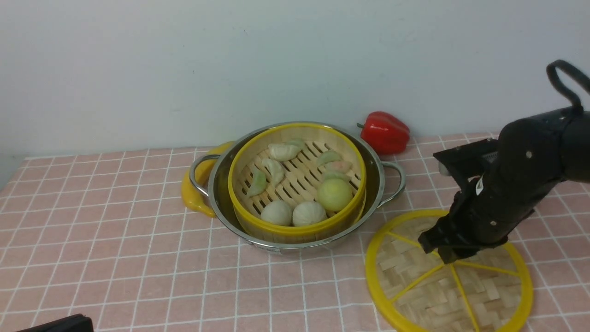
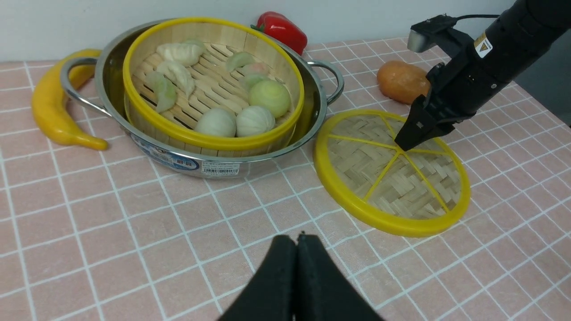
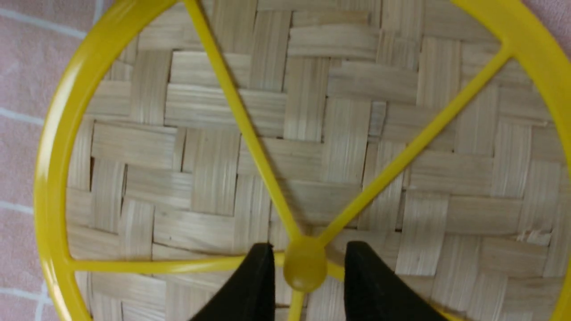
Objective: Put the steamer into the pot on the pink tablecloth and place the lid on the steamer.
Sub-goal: 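Move the gripper down to the bamboo steamer lid and grasp its center knob, then place the bamboo steamer lid onto the steamer basket in the pot with the right gripper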
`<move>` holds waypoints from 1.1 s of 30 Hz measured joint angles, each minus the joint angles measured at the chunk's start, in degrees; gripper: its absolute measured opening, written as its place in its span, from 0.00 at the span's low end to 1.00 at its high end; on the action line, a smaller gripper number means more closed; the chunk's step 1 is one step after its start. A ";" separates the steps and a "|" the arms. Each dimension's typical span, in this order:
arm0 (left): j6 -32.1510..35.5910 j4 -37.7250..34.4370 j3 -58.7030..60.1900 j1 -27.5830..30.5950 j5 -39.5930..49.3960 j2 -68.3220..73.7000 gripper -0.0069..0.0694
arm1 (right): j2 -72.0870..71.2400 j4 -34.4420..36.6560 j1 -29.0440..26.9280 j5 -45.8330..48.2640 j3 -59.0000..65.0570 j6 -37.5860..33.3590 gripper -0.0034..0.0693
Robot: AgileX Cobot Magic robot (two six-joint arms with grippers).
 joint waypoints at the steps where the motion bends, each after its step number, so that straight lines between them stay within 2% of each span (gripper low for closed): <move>1: 0.00 0.00 0.00 0.00 0.00 0.00 0.07 | 0.00 0.00 0.00 -0.48 0.00 0.00 0.38; 16: 0.15 0.16 0.01 0.00 0.05 0.00 0.08 | 2.57 0.00 0.00 -2.04 0.20 0.69 0.37; 19: 0.15 0.16 0.01 0.00 0.05 0.00 0.08 | 2.57 0.00 0.00 -2.03 0.20 1.13 0.33; 20: 0.15 0.16 0.01 0.00 0.05 0.00 0.08 | 2.57 0.00 0.00 -1.97 0.20 1.50 0.27; 22: 0.15 0.16 0.06 0.00 0.05 0.00 0.08 | 2.19 0.00 0.00 -1.07 0.13 1.56 0.25; 27: 0.15 0.16 0.06 0.00 0.05 0.00 0.08 | -0.07 -0.29 0.00 6.95 -0.93 1.74 0.25; 33: 0.15 0.16 0.06 0.00 0.05 0.00 0.08 | -6.07 -3.86 0.00 20.80 -8.84 2.54 0.25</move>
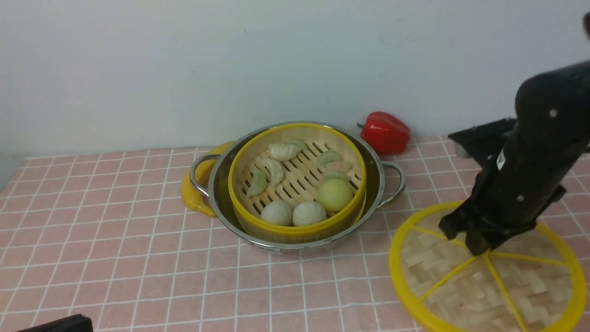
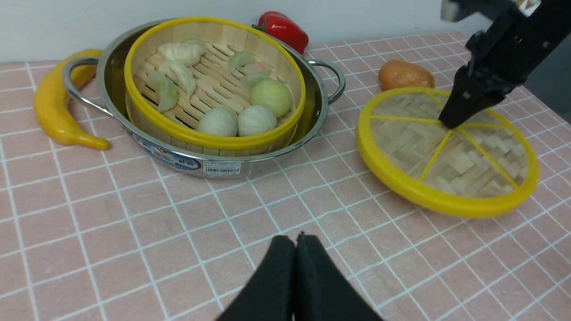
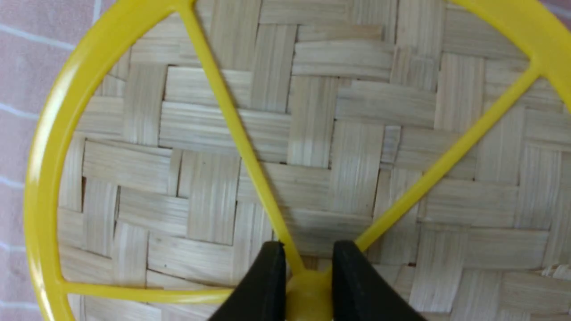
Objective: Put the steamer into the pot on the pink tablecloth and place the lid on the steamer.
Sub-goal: 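Place the bamboo steamer lid onto the steamer basket in the pot with the right gripper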
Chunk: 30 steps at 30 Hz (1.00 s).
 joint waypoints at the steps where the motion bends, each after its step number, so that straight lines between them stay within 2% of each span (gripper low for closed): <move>1: 0.00 0.00 0.00 0.00 0.00 0.00 0.08 | -0.43 -0.49 0.00 0.91 -1.53 0.08 0.25; 5: 0.00 0.00 0.00 0.00 0.00 0.00 0.08 | -0.28 -0.14 0.70 1.81 -9.29 0.22 0.25; 9: 1.05 0.00 0.00 0.00 0.00 0.00 0.08 | 5.08 1.39 4.43 2.06 -20.80 0.22 0.25; 10: 1.59 0.00 0.00 0.00 0.00 0.00 0.08 | 10.33 1.70 7.10 2.06 -27.29 0.22 0.25; 12: 1.74 0.00 0.00 0.00 0.00 0.00 0.08 | 13.34 1.75 8.42 2.11 -31.18 0.22 0.25; 14: 1.97 0.00 0.00 0.00 0.00 0.00 0.08 | 21.44 1.75 11.35 2.17 -42.79 0.33 0.25; 16: 1.97 0.00 0.00 0.00 0.00 0.00 0.08 | 24.42 1.80 12.20 2.10 -46.92 0.51 0.25; 19: 1.97 0.00 0.00 0.00 0.00 0.00 0.08 | 33.35 2.41 14.04 2.01 -60.05 1.13 0.25; 23: 1.97 0.00 0.00 0.00 0.00 0.00 0.08 | 38.22 2.43 14.25 1.96 -66.03 1.73 0.25; 30: 1.97 0.00 0.00 0.00 0.00 0.00 0.08 | 40.74 2.13 14.25 2.20 -66.67 2.22 0.25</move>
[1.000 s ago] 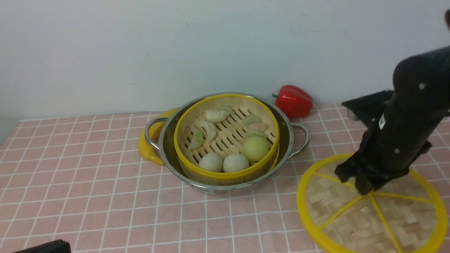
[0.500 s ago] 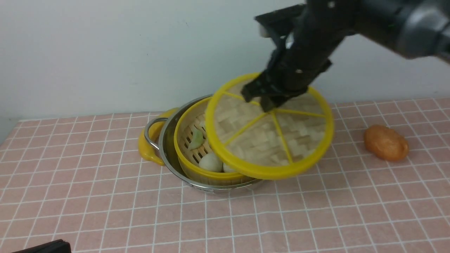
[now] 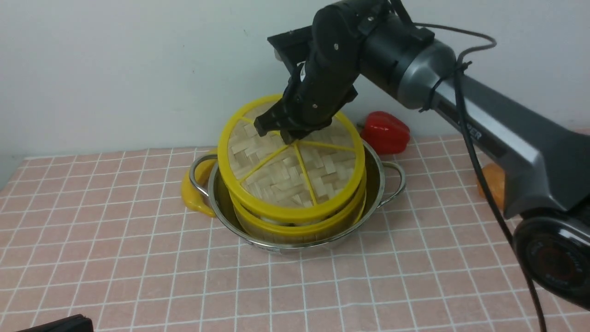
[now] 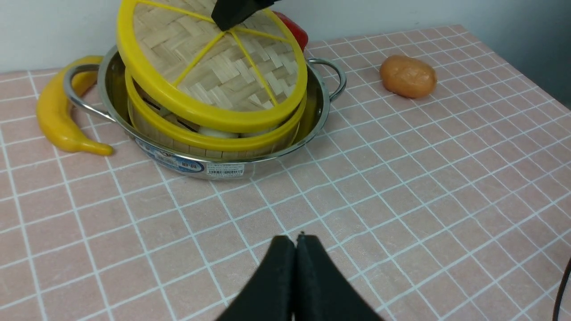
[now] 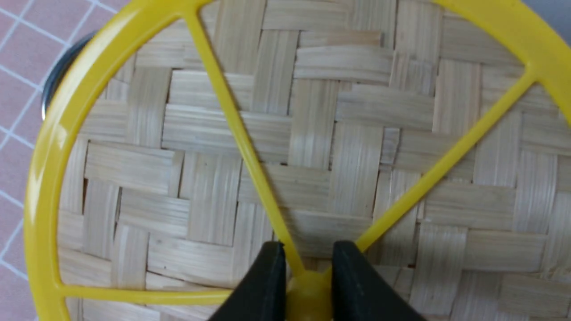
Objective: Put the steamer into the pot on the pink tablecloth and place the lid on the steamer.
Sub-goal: 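Place the bamboo steamer lid onto the steamer basket in the pot with the right gripper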
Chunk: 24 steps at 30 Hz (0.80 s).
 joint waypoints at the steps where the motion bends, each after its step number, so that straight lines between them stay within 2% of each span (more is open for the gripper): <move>1: 0.00 0.00 0.00 0.00 0.00 0.00 0.08 | 0.00 -0.16 0.00 0.00 0.00 0.00 0.25; 7: 0.00 0.00 0.00 0.00 0.00 0.00 0.08 | 0.00 -2.62 0.00 0.00 -0.05 0.05 0.25; 24: 0.05 0.00 0.00 0.00 0.00 0.00 0.08 | 3.05 -1.24 0.00 -0.31 -0.33 0.00 0.25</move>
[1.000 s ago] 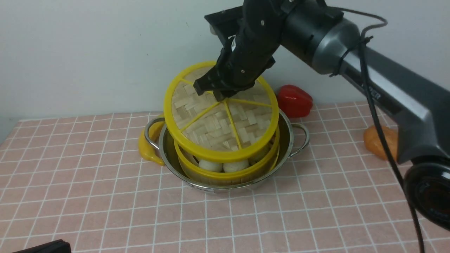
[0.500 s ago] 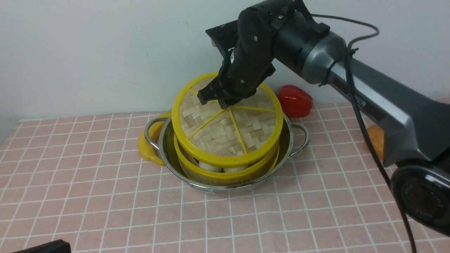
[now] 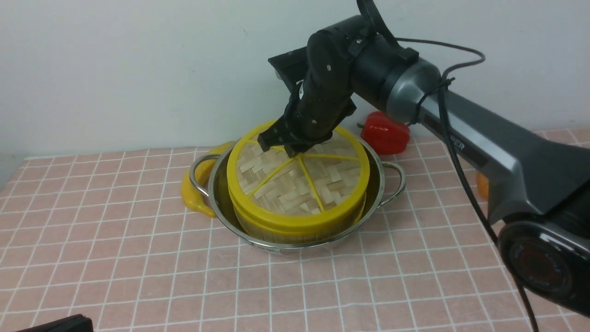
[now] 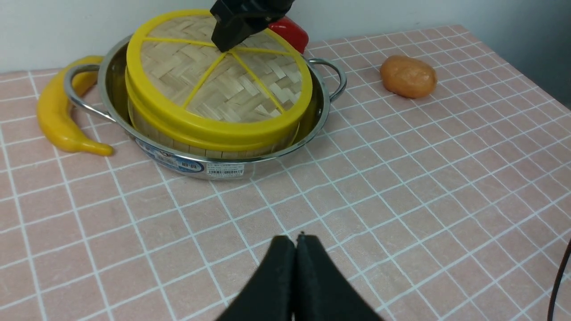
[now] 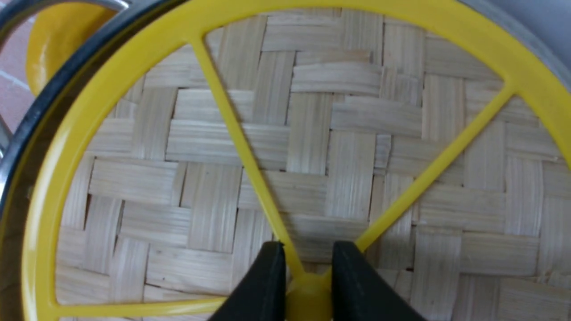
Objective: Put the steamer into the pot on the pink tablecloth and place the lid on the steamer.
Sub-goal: 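Place the bamboo steamer lid onto the steamer basket in the pot with the right gripper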
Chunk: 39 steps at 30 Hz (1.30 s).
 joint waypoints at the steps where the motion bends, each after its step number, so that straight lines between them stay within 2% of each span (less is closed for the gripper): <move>1: 0.00 0.00 0.00 0.00 0.00 0.00 0.08 | 0.06 0.00 0.00 0.00 -0.13 0.00 0.25; 39: 0.00 1.42 0.00 0.00 0.00 0.00 0.09 | 2.27 4.20 -0.15 -1.07 -1.19 -2.50 0.25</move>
